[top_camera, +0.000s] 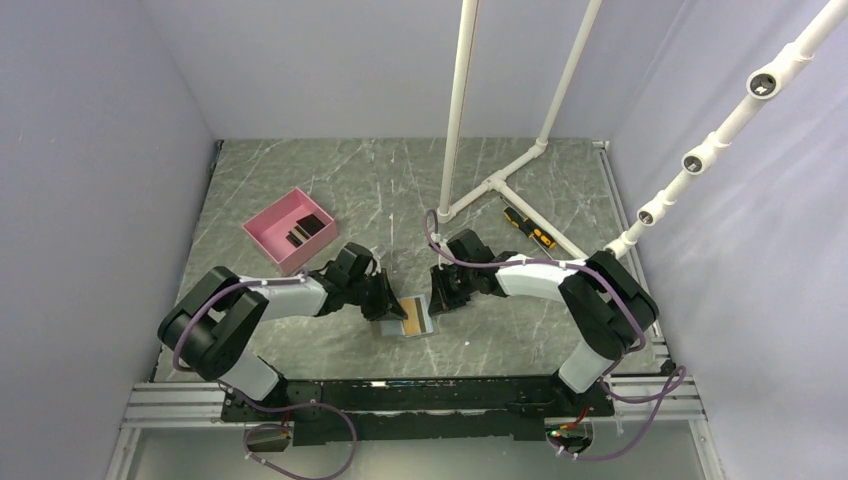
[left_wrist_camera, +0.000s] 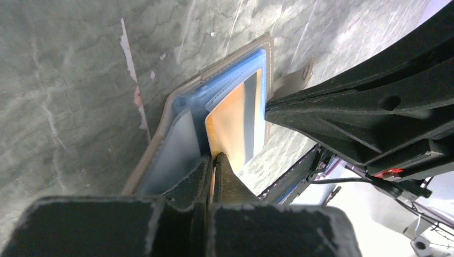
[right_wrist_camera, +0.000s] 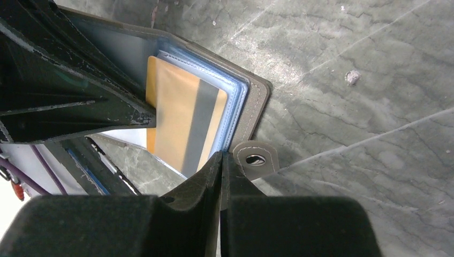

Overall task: Put the credit cards into the card holder
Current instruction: Insert the credit card into the card holder.

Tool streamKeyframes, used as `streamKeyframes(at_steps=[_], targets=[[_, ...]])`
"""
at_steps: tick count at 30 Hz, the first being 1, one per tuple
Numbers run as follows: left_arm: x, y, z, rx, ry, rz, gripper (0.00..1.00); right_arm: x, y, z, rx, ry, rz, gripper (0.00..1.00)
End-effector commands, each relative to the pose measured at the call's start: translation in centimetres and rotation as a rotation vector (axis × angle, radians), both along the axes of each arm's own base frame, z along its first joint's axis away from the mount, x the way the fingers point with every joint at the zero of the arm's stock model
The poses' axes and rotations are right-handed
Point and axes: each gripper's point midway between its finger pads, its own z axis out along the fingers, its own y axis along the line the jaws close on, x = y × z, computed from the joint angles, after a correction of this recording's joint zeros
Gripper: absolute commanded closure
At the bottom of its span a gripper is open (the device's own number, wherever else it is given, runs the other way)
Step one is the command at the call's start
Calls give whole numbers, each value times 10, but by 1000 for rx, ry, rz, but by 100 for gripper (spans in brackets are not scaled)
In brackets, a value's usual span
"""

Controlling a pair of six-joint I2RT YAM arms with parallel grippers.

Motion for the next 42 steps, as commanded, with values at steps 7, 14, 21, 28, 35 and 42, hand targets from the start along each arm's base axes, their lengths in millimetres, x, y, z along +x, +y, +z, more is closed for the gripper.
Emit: streamKeyframes(at_steps=[7,14,21,28,35,42], targets=[[2,11,-4,171,24,39,87,-2,-3,-12,-22,-9,-1,95],[1,15,24,179,-36,31,54,0,-4,-10,-30,-16,0,95],[6,-3,56,72,-118,4,51,1,-3,-3,-25,-26,0,96],[8,-17,27,69,-72,-35,90,5,-2,17,1,-52,-17,83],[1,8,-8,219,-26,-12,100,0,4,37,69,-54,-19,71],[-7,16,-25,251,10,2,100,-7,15,31,134,15,6,66]])
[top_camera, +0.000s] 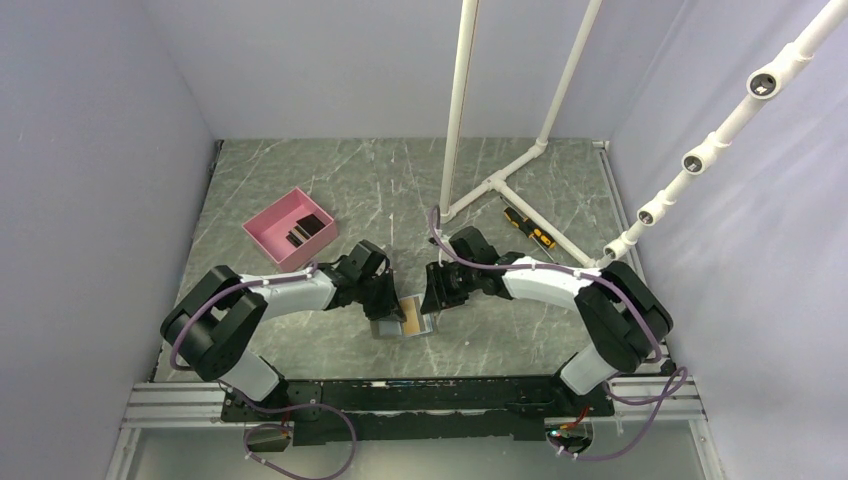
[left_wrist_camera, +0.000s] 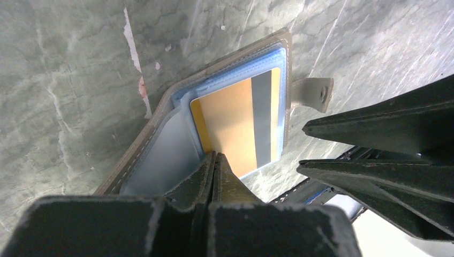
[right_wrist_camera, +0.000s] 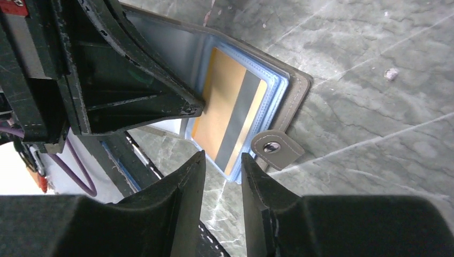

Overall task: Put the credit cards into the card holder
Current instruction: Insert the credit card into the card holder.

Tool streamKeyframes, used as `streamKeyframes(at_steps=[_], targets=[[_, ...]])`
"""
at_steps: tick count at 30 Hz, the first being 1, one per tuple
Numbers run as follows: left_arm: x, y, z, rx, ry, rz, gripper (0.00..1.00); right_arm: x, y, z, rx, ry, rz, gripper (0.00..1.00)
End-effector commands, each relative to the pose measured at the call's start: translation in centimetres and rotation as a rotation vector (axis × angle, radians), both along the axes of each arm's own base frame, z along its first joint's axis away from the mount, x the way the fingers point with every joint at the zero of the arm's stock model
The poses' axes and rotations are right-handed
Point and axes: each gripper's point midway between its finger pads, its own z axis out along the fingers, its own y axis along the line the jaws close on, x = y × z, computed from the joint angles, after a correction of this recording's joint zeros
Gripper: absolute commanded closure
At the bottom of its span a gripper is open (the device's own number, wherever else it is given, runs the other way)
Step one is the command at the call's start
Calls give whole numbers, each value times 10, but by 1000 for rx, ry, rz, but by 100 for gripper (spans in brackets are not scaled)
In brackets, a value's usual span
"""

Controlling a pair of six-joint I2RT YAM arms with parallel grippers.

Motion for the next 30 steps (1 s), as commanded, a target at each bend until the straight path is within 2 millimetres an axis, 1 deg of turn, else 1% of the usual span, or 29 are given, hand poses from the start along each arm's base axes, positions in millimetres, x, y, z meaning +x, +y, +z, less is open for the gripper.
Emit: streamKeyframes(at_steps=[1,6,12,15,19,22,24,30], targets=[[-5,15,-23,84,13,17,100,-5,9,-1,66,37,14,66],[-11,21,-28,89,20,28,100,-7,10,-10,74,69,14,64],[-14,22,-31,81,32,32,100,-12,11,-14,81,107,17,66],[-15,21,-31,74,32,31,100,-9,11,-12,81,90,12,67],[-16,22,-31,76,32,31,100,-5,6,-4,58,49,8,65],[-16,22,-32,75,32,31,100,-6,6,1,64,46,13,64],[-16,22,-32,72,32,31,100,-7,7,1,70,50,15,65],[-16,22,-32,70,31,28,100,-8,8,-7,71,67,17,69]])
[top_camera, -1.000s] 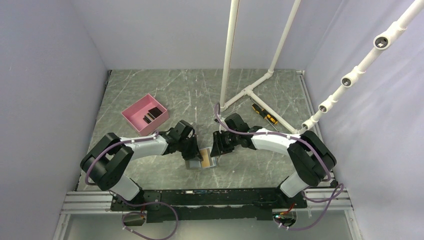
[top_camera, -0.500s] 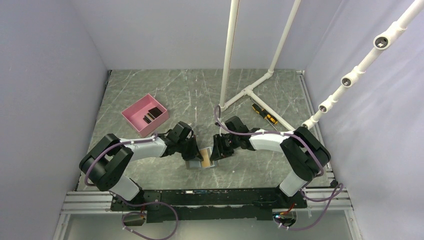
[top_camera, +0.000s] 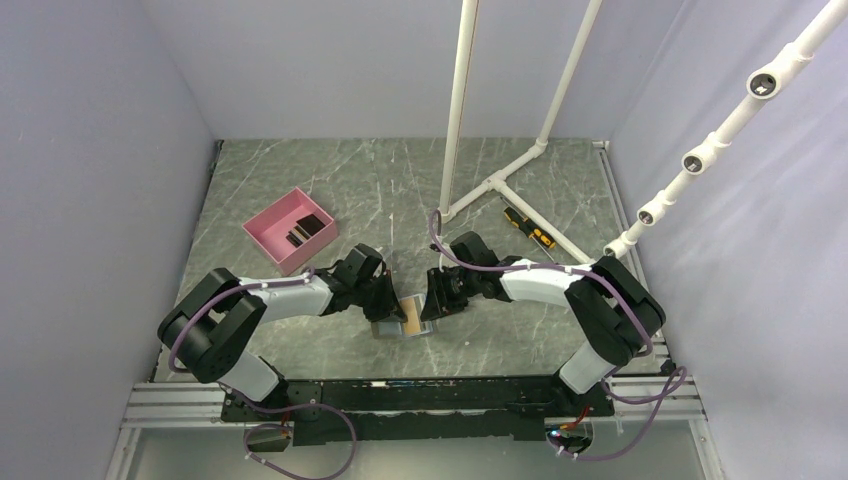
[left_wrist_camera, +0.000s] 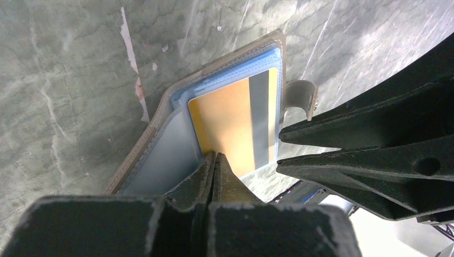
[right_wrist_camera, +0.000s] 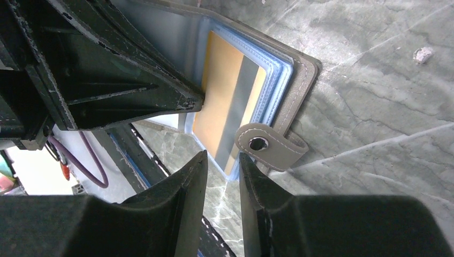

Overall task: Put the credit cards into the card holder
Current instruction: Insert the credit card into the card holder.

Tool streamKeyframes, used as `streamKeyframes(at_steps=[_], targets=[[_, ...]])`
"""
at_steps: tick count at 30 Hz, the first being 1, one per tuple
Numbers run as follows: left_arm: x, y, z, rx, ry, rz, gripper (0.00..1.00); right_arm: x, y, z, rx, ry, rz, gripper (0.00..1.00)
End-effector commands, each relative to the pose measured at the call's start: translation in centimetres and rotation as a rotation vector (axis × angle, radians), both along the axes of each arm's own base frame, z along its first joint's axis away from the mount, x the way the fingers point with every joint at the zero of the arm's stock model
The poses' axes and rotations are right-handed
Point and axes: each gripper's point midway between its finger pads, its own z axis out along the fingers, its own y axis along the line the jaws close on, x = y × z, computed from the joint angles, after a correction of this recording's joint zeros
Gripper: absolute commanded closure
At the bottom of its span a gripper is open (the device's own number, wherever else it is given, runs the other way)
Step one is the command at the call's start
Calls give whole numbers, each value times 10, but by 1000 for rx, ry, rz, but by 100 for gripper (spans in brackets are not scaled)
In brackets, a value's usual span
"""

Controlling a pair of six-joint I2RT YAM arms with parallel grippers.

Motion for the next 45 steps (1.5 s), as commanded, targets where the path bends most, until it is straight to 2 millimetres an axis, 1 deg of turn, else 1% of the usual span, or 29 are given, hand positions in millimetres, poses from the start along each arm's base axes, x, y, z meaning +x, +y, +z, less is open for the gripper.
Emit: streamKeyframes(at_steps=[1,9,12,14,22,27,31,36,40,42,44,45], targets=[[-15,24,-29,122,45,7,100,6,6,6,35,-26,8,70],[-16,24,-28,120,45,8,100,5,9,1,45,-6,14,72],[-16,24,-28,119,44,8,100,2,10,-2,46,17,20,70],[-17,24,-29,115,47,6,100,4,14,2,74,5,23,70],[-16,21,-25,97,40,4,100,-2,23,28,167,19,42,72],[-13,19,-18,81,20,5,100,-6,29,35,221,48,52,72],[-12,16,-11,65,10,7,99,-7,31,36,238,64,51,72],[-9,16,2,52,-15,15,92,-6,34,37,254,68,47,71],[-7,15,24,19,-62,23,79,-5,35,34,253,73,49,69],[-7,15,37,-16,-101,25,70,-4,37,32,255,75,53,68],[-7,17,48,-39,-132,39,62,-3,40,31,257,75,60,67],[-8,18,53,-50,-143,42,60,-3,42,30,254,80,62,67]])
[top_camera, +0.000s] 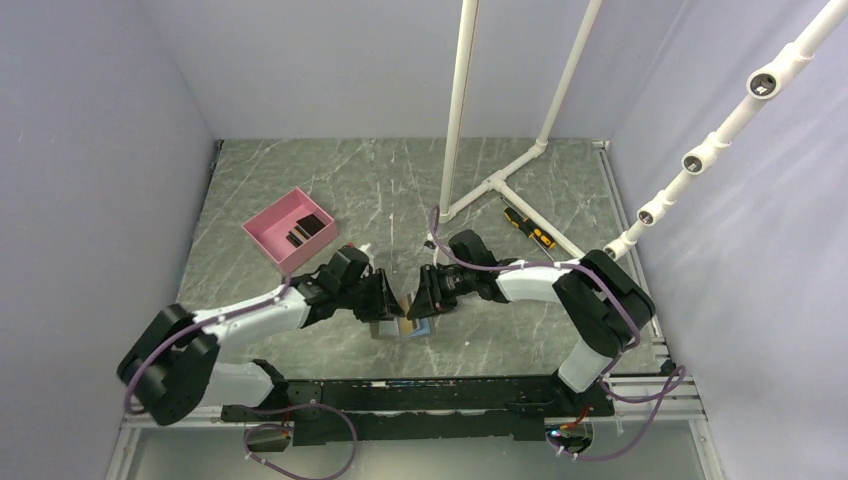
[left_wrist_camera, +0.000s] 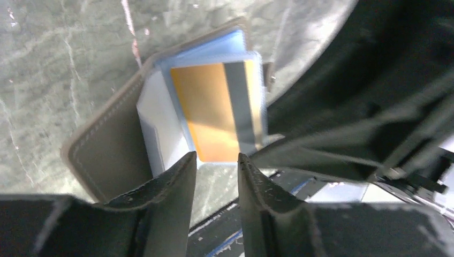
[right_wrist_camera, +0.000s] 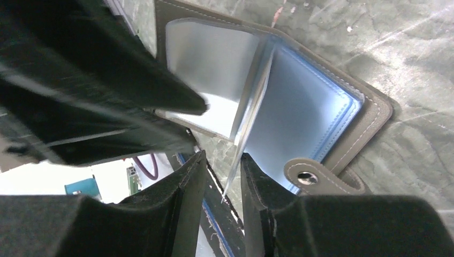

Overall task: Put the credit cards into the card holder
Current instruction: Insert the credit card into the card holder.

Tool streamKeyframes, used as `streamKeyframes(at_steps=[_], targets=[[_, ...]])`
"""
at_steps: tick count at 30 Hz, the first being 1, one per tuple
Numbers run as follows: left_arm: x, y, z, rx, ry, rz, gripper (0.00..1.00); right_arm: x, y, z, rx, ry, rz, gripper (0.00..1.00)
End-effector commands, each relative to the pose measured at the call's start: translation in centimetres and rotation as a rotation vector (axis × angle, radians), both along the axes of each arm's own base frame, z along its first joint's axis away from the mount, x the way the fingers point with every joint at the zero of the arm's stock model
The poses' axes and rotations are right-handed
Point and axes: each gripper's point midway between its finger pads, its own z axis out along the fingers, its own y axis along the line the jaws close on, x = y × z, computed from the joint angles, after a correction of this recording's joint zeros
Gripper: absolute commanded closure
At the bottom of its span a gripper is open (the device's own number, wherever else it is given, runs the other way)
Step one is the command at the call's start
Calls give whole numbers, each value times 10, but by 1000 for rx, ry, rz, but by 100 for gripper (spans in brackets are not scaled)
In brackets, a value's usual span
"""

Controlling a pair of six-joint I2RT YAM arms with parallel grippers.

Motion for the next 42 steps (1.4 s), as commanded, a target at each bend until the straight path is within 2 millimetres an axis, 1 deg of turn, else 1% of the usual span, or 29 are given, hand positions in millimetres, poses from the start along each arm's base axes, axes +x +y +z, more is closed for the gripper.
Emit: streamKeyframes(at_steps=[1,3,6,7,9,10,11,13,14,16,17,18,19,20,22,24,25,26,28,30,31,32,33,35,36,37,39,40,42], targets=[[-2,6,25,-43,-73,19,58,4,14,6,48,-20,31,67],[-6,8,37,-67,-91,24,57,3,19,8,49,-27,41,66],[-12,18,61,-87,-125,46,53,1,32,14,43,-54,66,64],[-15,23,70,-87,-133,56,53,0,38,14,37,-64,72,62],[-19,37,94,-83,-180,92,48,-5,54,14,34,-83,92,58],[-20,44,104,-75,-198,110,45,-9,63,11,32,-77,107,57],[-20,51,115,-62,-221,126,41,-15,74,10,46,-63,134,56],[-22,63,135,-37,-253,146,20,-26,90,8,70,-33,184,55],[-23,69,145,-18,-266,152,12,-24,93,8,77,-30,181,55],[-25,82,155,51,-263,162,2,-19,88,12,72,-37,153,53],[-24,87,159,84,-262,167,1,-15,83,17,71,-55,138,51],[-20,91,170,112,-282,178,1,-10,76,26,75,-93,128,49],[-17,96,169,160,-277,180,1,-7,68,30,60,-111,111,48],[-12,99,177,183,-290,184,1,-4,61,34,39,-156,108,44],[-2,103,183,233,-300,178,0,1,47,38,-17,-227,94,39],[10,104,188,243,-292,179,1,3,37,37,-61,-268,93,35],[16,102,187,231,-277,175,1,2,37,39,-54,-280,99,34],[23,101,189,208,-276,176,0,-2,39,41,-32,-269,124,34],[33,95,191,152,-269,172,1,-6,44,39,-10,-238,145,34],[40,91,187,133,-255,172,1,-5,50,38,11,-234,143,34],[42,90,182,136,-239,170,1,-4,50,37,10,-241,136,33],[42,88,170,142,-212,167,1,-2,49,34,0,-248,123,33],[41,84,159,129,-182,166,3,0,46,28,-20,-255,112,32],[33,69,136,80,-98,111,13,1,43,18,-51,-232,99,32],[30,67,123,78,-62,100,14,-1,42,13,-58,-217,103,33],[25,66,106,86,-24,88,12,-2,41,10,-58,-206,101,33],[16,71,78,127,34,81,3,-5,42,7,-42,-189,100,35],[11,75,65,151,61,81,1,-6,42,4,-47,-180,98,36],[2,79,47,172,101,83,1,-5,42,-3,-59,-171,95,39]])
